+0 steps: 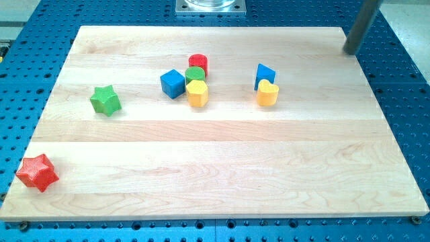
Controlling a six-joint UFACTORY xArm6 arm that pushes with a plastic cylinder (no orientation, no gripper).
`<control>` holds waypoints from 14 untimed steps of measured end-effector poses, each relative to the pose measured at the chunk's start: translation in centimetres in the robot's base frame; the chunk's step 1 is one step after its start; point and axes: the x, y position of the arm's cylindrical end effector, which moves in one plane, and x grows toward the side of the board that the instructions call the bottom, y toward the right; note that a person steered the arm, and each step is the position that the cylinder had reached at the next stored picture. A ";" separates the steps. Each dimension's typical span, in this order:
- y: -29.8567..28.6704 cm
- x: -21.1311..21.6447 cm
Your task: Push the triangle left to the cube
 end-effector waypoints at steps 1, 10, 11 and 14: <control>-0.9 1.4; -13.7 -4.0; -20.1 -2.9; -13.8 -1.7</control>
